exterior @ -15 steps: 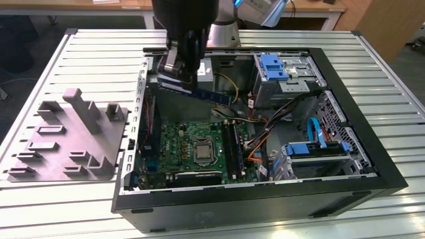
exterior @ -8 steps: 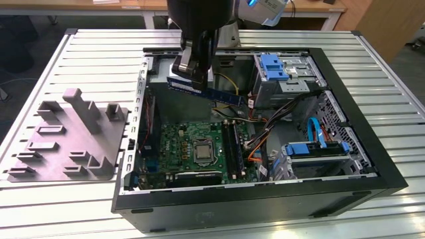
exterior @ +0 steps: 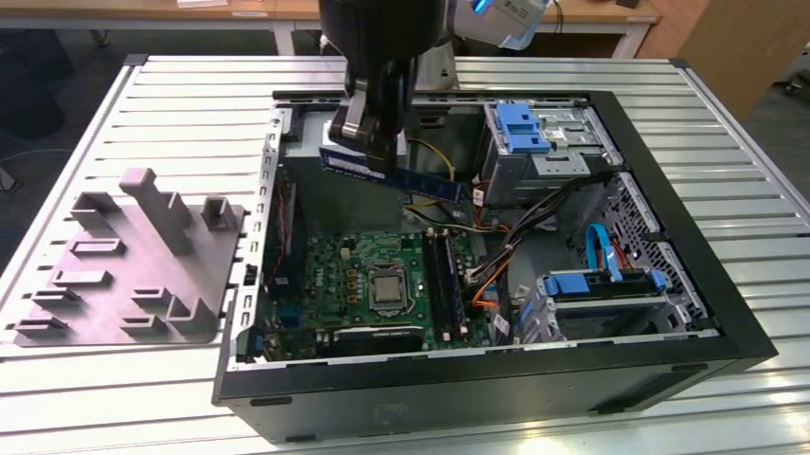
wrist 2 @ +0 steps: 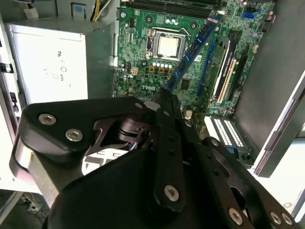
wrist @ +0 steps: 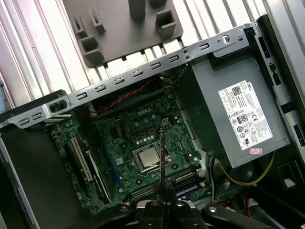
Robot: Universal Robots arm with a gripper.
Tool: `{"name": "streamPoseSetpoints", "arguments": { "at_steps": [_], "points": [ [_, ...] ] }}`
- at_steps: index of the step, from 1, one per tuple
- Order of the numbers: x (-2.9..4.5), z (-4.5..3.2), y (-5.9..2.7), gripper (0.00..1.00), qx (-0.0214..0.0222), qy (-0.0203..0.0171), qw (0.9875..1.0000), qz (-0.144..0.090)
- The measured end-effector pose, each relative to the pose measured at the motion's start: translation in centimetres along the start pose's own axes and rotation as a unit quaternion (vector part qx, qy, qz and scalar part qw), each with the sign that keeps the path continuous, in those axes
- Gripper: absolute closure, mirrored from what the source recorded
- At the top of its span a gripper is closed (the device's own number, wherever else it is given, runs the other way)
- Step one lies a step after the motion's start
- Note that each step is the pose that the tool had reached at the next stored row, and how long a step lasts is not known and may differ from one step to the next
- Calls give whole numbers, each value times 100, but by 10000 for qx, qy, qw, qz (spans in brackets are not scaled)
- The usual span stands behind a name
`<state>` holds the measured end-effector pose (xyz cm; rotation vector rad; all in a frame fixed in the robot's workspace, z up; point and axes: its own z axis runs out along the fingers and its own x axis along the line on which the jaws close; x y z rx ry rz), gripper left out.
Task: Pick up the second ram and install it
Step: 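Pick up the second ram and move it above second insertion slot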
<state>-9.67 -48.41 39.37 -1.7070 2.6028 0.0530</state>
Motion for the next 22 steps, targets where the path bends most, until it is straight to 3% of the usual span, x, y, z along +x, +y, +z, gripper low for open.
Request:
{"name": "streamPoseSetpoints", "arguments": {
  "at_steps": [10, 22],
  "points": [
    [-28, 40, -71, 89, 16, -7, 10000, -1],
    [-18, 126, -86, 89, 16, -8, 10000, -1]
  ]
}}
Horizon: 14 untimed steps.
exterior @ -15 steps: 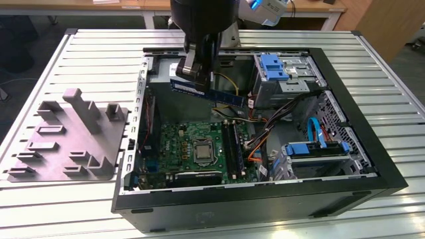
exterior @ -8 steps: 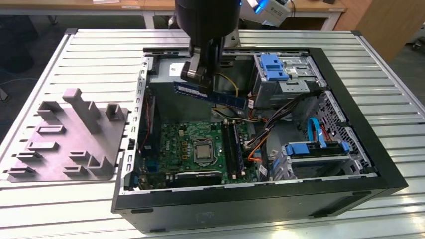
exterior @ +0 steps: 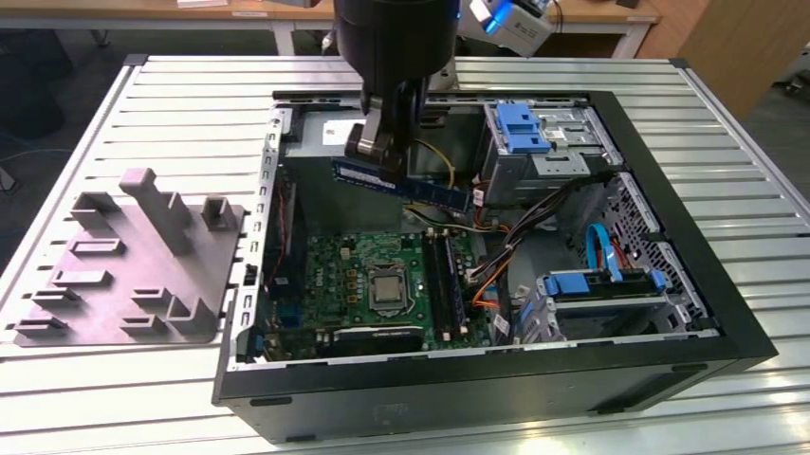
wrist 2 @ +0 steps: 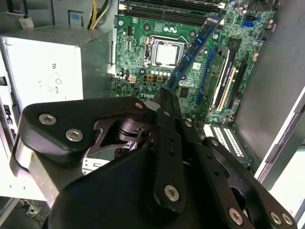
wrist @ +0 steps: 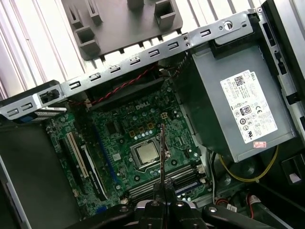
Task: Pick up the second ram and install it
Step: 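Pick up the second ram and move it above second insertion slot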
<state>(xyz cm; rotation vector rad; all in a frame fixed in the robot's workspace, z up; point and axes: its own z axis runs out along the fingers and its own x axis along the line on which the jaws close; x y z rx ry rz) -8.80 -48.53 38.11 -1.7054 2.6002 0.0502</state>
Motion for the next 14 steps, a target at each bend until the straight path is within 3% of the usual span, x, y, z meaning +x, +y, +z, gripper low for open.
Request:
{"name": "streamPoseSetpoints", "arguments": {
  "at_steps": [14],
  "points": [
    [-7, 79, -26, 89, 0, 1, 10000, 0]
  ]
}}
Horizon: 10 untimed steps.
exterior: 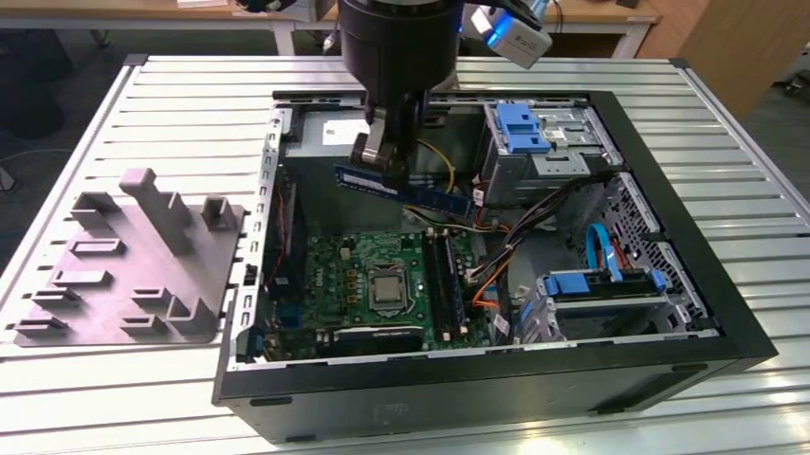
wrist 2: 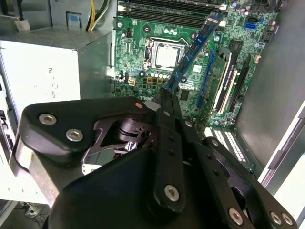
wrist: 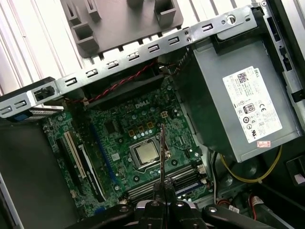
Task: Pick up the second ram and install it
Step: 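Pick up the second ram and move it above second insertion slot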
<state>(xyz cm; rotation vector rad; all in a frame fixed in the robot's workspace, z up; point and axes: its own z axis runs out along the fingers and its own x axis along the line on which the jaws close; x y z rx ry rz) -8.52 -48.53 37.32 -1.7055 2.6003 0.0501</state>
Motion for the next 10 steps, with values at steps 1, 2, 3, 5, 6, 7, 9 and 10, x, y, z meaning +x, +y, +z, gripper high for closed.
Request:
{"name": "streamPoseSetpoints", "arguments": {
  "at_steps": [1, 2, 3, 5, 6, 7, 9, 10],
  "points": [
    [-1, 5, -3, 89, 0, 1, 10000, 0],
    [-2, 12, -4, 89, 0, 1, 10000, 1],
    [-2, 21, -5, 89, 0, 1, 10000, 1],
    [-2, 38, -8, 89, 0, 1, 10000, 0],
    [-2, 46, -8, 89, 0, 1, 10000, 0],
    [-1, 56, -8, 89, 0, 1, 10000, 0],
    [-1, 70, -9, 89, 0, 1, 10000, 0],
    [-1, 74, -10, 89, 0, 2, 10000, 0]
  ]
}}
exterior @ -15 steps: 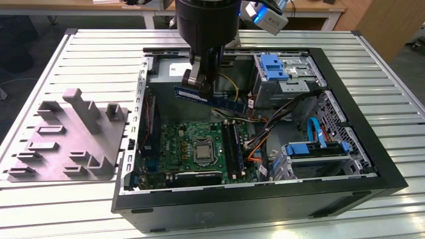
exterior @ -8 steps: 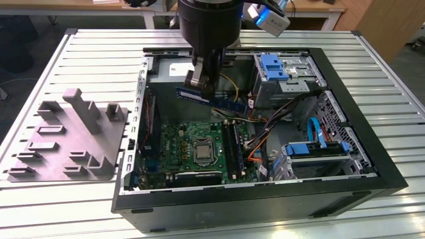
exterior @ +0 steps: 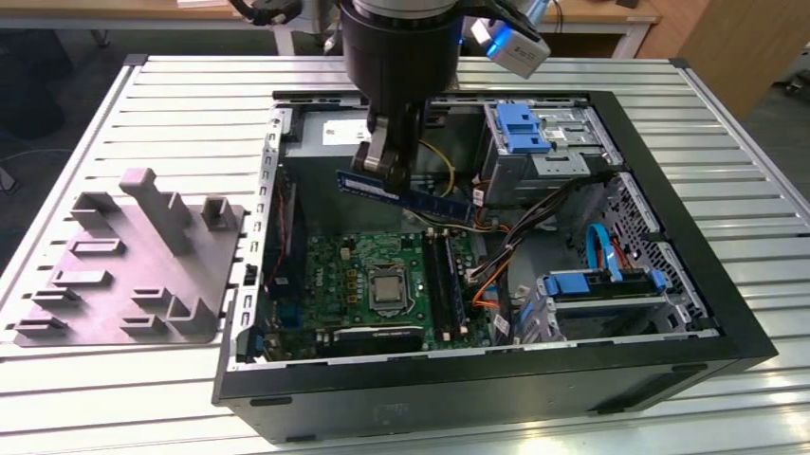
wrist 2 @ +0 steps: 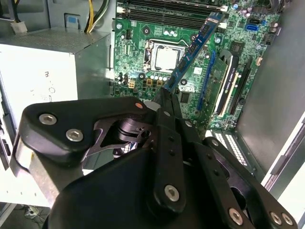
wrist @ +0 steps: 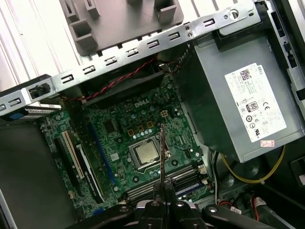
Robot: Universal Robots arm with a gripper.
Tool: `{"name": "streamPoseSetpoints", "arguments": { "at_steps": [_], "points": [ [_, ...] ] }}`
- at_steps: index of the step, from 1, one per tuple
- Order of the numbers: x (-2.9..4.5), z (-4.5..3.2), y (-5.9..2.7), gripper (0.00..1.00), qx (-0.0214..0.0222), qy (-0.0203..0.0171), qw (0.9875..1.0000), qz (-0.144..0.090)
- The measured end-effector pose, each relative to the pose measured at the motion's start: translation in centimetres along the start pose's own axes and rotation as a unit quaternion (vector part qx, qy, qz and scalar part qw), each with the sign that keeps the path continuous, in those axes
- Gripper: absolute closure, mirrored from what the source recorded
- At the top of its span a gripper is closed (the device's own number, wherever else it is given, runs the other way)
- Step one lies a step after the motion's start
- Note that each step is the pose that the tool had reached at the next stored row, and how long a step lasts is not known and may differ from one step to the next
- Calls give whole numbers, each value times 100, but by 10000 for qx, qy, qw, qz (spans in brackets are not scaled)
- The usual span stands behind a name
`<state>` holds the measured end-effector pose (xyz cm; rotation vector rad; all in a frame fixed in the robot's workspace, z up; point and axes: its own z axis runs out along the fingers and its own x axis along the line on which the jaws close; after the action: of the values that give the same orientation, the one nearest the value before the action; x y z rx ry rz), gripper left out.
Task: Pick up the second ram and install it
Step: 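Pick up the second ram and move it above second insertion slot, then insert the second ram into the second slot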
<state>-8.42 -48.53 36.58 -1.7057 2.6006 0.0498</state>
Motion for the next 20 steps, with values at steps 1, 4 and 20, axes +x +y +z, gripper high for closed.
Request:
{"name": "streamPoseSetpoints", "arguments": {
  "at_steps": [1, 4, 20],
  "points": [
    [0, 2, 0, 89, 0, 0, 10000, 0],
    [0, 5, 0, 89, 0, -1, 10000, 0],
    [1, 16, -1, 89, 21, -6, 9989, 468]
  ]
}}
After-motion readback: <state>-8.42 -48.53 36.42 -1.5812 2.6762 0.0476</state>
